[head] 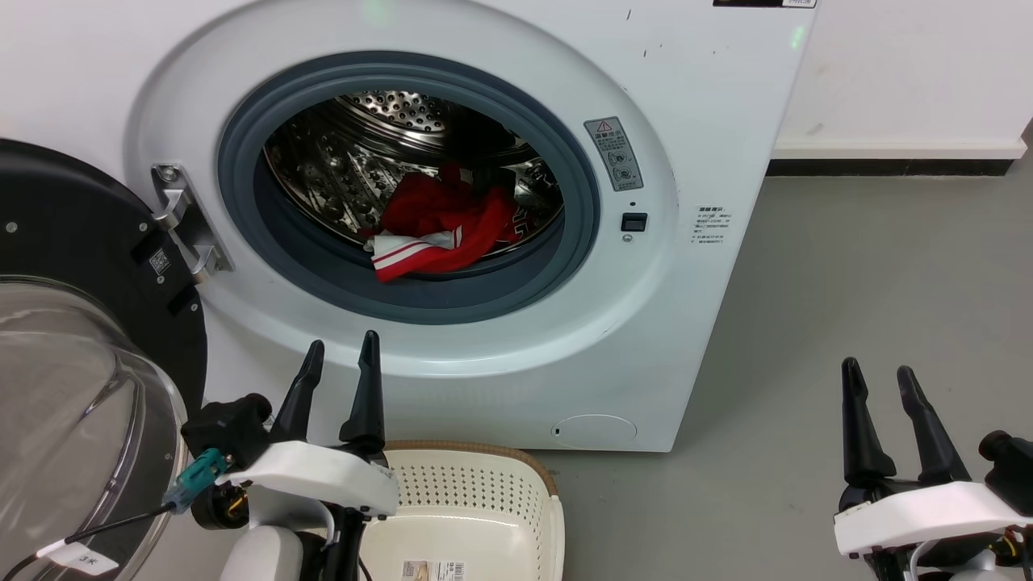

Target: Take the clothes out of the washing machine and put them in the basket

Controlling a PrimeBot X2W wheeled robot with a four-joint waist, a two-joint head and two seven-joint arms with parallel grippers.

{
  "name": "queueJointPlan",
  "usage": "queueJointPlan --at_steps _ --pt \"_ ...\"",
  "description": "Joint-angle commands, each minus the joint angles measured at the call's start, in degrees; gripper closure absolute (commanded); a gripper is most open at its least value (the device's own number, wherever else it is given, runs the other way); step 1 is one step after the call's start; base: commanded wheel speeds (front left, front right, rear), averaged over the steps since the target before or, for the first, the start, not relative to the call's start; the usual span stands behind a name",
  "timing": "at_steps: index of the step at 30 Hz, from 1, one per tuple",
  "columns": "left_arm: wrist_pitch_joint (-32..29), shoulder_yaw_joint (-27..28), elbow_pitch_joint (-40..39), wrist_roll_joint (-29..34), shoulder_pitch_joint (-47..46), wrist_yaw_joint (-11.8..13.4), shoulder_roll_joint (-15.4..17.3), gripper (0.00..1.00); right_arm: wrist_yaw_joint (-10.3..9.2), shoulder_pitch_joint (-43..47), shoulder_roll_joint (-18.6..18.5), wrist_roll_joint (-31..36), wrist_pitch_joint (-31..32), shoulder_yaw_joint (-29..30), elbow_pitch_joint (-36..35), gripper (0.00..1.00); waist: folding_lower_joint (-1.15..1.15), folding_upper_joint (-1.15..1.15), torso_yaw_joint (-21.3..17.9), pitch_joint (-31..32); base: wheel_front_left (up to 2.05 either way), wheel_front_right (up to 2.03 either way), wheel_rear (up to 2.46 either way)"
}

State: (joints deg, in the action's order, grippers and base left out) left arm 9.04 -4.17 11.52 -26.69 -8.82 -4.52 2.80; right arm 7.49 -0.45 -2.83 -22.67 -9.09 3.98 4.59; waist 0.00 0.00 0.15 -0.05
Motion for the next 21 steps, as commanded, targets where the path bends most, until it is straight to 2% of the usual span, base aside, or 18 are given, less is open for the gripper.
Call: queueJointPlan --at_steps 1,21 --pt "0.55 -0.31 -0.25 1.74 -1.36 0.06 0.16 0.0 0.0 0.27 -0.11 1.59 -0.53 -0.09 -0.31 0.0 0.0 0.0 0.02 0.02 0.0 0.0 0.0" --pt "3.18 -2.01 1.41 13.0 -1.98 1.11 0.22 0.0 0.0 0.75 -0.1 13.23 -3.02 0.02 0.7 0.0 0.0 0.0 0.33 0.08 0.0 0.0 0.0"
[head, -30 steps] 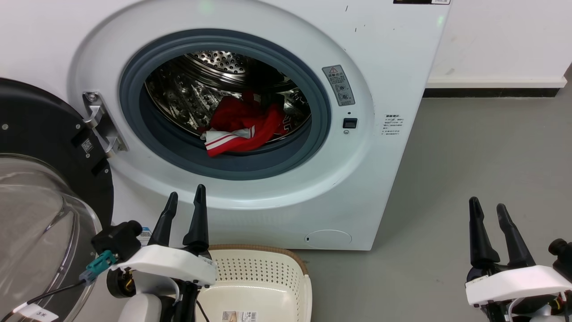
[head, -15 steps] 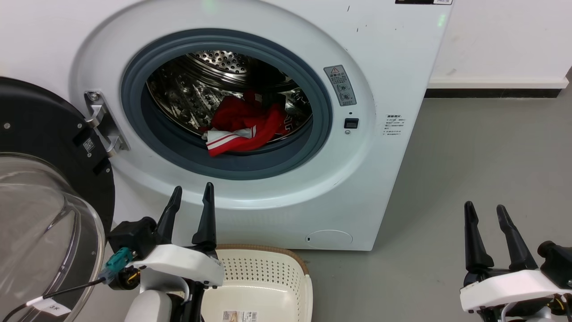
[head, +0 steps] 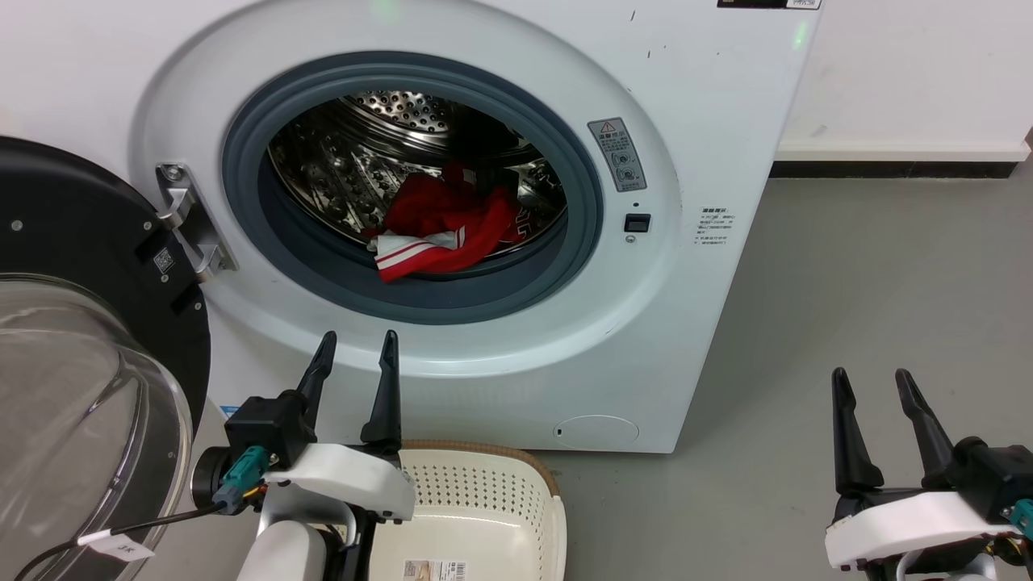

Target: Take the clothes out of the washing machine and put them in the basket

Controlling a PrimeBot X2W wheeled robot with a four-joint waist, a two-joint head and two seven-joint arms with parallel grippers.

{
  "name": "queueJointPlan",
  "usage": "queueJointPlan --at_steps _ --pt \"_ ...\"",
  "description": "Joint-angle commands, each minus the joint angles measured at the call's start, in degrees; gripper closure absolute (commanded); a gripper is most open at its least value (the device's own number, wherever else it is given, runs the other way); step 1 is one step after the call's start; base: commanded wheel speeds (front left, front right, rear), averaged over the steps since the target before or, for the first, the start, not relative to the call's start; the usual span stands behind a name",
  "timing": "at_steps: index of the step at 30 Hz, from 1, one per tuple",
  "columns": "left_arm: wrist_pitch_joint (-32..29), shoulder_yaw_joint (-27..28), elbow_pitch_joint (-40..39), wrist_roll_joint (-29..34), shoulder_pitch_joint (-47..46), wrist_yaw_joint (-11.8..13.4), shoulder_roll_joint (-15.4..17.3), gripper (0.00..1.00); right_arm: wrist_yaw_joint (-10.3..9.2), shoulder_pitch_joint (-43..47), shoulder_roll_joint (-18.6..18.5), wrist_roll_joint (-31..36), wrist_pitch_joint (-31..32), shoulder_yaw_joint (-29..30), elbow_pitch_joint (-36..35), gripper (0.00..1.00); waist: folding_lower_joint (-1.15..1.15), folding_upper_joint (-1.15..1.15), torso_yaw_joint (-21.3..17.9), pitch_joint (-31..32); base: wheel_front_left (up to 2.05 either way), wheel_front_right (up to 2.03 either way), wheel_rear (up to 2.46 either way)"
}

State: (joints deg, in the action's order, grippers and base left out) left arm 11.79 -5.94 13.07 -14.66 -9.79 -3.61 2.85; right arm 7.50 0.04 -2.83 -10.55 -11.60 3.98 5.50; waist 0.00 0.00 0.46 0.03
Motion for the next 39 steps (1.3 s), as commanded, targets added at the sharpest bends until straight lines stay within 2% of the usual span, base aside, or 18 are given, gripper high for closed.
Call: queueJointPlan --at_steps 1,19,28,39 --pt "0.57 -0.32 -0.07 1.46 -1.03 0.23 0.17 0.0 -0.02 0.3 -0.1 1.64 -0.57 0.04 -0.19 0.0 0.0 0.0 0.03 0.0 0.0 0.0 0.0" --pt "2.77 -1.15 0.56 9.78 -1.37 1.17 0.2 0.0 -0.02 0.83 -0.08 10.38 -2.2 0.3 -0.39 0.0 0.0 0.0 0.05 -0.09 0.0 0.0 0.0" --pt "3.55 -1.23 1.01 11.13 -1.66 1.54 0.12 0.0 -0.02 0.99 -0.08 12.77 -2.75 0.31 -0.59 0.0 0.0 0.0 0.29 -0.31 0.0 0.0 0.0" --pt "3.43 -1.29 1.37 9.95 -1.86 1.88 0.05 0.0 -0.02 0.54 -0.08 11.45 -2.29 0.33 -0.55 0.0 0.0 0.0 0.27 -0.93 0.0 0.0 0.0"
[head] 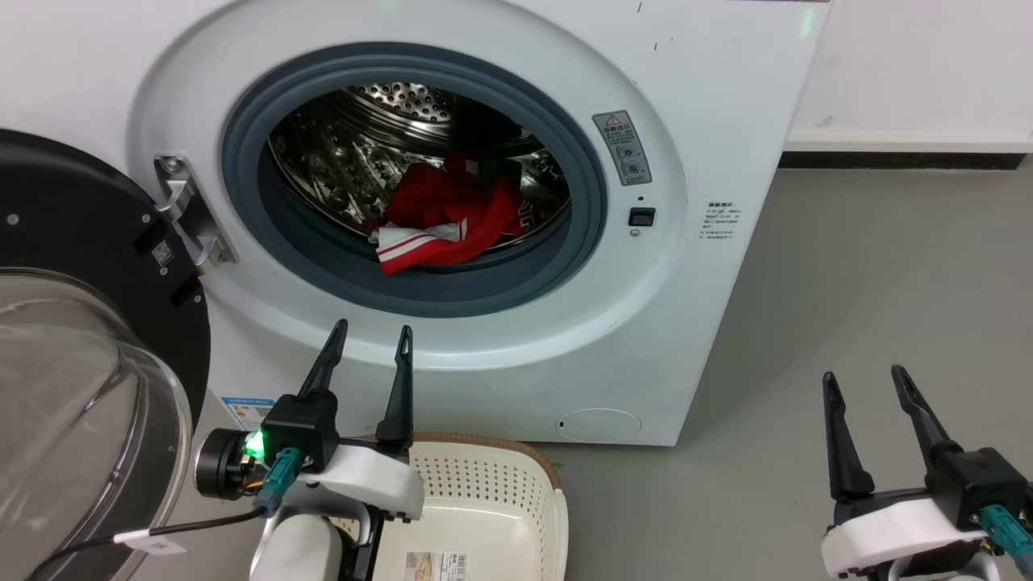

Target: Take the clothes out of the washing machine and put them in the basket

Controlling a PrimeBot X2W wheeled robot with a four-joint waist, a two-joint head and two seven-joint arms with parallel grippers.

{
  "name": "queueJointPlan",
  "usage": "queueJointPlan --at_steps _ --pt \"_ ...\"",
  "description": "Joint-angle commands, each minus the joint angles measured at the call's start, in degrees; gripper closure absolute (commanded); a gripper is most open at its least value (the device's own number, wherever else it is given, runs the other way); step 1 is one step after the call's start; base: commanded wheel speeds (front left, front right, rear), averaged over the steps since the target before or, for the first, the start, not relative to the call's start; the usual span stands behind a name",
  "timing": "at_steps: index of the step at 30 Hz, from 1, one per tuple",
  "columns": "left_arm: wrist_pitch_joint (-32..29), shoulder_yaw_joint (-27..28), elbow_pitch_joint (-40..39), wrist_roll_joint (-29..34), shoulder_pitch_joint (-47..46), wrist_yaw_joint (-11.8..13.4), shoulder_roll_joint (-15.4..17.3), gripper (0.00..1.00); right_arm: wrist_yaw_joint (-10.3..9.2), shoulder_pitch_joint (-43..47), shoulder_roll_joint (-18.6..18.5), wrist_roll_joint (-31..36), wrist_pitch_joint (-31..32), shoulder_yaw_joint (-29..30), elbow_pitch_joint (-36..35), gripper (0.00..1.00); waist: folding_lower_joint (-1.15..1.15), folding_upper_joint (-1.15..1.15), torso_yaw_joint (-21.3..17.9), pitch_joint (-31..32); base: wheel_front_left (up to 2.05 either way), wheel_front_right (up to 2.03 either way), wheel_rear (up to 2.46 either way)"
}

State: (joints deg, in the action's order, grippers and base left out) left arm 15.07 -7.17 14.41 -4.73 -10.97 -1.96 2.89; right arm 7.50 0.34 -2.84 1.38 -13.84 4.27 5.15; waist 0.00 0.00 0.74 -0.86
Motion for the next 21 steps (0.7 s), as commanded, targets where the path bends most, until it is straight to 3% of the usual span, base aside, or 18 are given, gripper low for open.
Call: queueJointPlan --at_steps 1,8,13,21 --pt "0.16 -0.05 0.03 -0.02 -0.75 0.25 0.0 0.0 -0.02 0.17 -0.06 -0.51 -0.12 0.03 -0.26 0.0 0.0 0.0 -0.01 -0.17 0.0 0.0 0.0" --pt "0.16 -0.27 -0.12 0.24 -3.88 1.18 -0.01 0.0 -0.02 -2.22 -0.06 -0.63 -0.04 -0.51 -1.35 0.0 0.0 0.0 -0.28 -3.93 0.0 0.0 0.0" --pt "0.15 0.51 2.14 1.78 -13.65 2.67 0.31 0.0 -0.02 -6.79 -0.05 -1.3 -0.35 -2.8 -2.72 0.0 0.0 0.0 -2.91 -12.79 0.0 0.0 0.0" --pt "0.15 3.14 9.74 2.27 -28.07 2.98 3.61 0.0 -0.03 -12.89 -0.02 -3.52 -1.07 -6.32 -2.48 0.0 0.0 0.0 -8.07 -23.59 0.0 0.0 0.0"
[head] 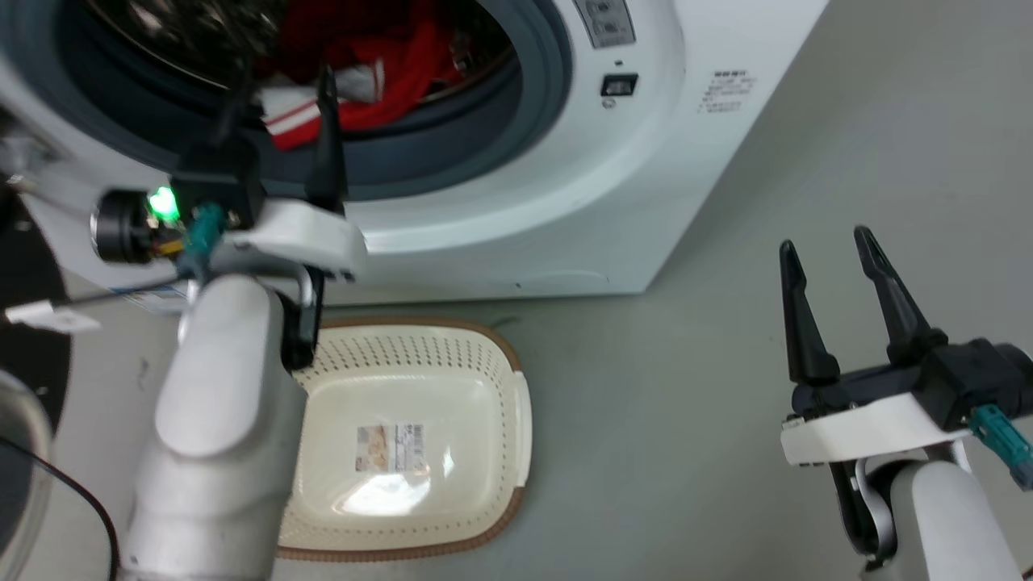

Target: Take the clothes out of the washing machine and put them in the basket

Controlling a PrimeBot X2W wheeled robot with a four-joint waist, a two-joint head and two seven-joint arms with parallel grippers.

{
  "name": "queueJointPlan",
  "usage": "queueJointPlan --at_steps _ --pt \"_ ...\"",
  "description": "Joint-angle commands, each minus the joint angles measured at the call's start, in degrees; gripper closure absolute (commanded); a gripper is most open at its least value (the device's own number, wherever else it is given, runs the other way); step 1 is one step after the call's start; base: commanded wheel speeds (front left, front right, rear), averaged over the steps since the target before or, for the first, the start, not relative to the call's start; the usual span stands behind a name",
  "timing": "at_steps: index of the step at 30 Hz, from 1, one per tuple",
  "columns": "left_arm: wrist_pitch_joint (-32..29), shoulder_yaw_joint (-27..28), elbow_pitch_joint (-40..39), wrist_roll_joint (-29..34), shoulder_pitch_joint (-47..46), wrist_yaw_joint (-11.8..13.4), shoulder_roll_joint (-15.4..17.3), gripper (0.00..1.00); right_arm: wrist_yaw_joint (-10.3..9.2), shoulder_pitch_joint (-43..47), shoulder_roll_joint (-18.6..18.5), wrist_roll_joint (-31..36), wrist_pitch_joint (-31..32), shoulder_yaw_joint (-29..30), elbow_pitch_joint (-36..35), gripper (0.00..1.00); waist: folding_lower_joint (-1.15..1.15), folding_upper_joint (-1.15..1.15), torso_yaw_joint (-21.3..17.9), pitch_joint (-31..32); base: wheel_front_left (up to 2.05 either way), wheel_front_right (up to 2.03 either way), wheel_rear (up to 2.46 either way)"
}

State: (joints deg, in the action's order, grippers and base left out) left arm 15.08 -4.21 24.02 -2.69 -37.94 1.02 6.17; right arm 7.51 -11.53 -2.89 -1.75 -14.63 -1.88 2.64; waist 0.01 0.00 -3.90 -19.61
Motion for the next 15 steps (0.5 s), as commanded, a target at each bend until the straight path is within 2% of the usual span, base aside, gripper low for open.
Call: queueJointPlan --at_steps 1,9,15 --pt "0.14 0.16 1.32 0.45 -2.83 -0.21 0.8 0.0 -0.04 -1.91 0.04 -0.62 -0.38 -0.49 0.2 0.0 -0.01 0.0 -3.99 -6.1 0.0 0.0 0.0" --pt "-2.28 0.48 13.19 -0.1 -17.57 -2.95 4.89 0.0 -0.04 -7.53 0.07 -3.38 -0.58 -3.48 0.75 0.0 -0.01 0.0 -7.77 -14.73 0.0 0.0 0.0" --pt "-8.64 0.23 22.43 -0.98 -26.57 -4.76 6.97 0.0 -0.04 -9.66 0.06 -4.97 -0.61 -4.78 0.96 0.0 -0.01 0.0 -9.08 -17.59 0.0 0.0 0.0"
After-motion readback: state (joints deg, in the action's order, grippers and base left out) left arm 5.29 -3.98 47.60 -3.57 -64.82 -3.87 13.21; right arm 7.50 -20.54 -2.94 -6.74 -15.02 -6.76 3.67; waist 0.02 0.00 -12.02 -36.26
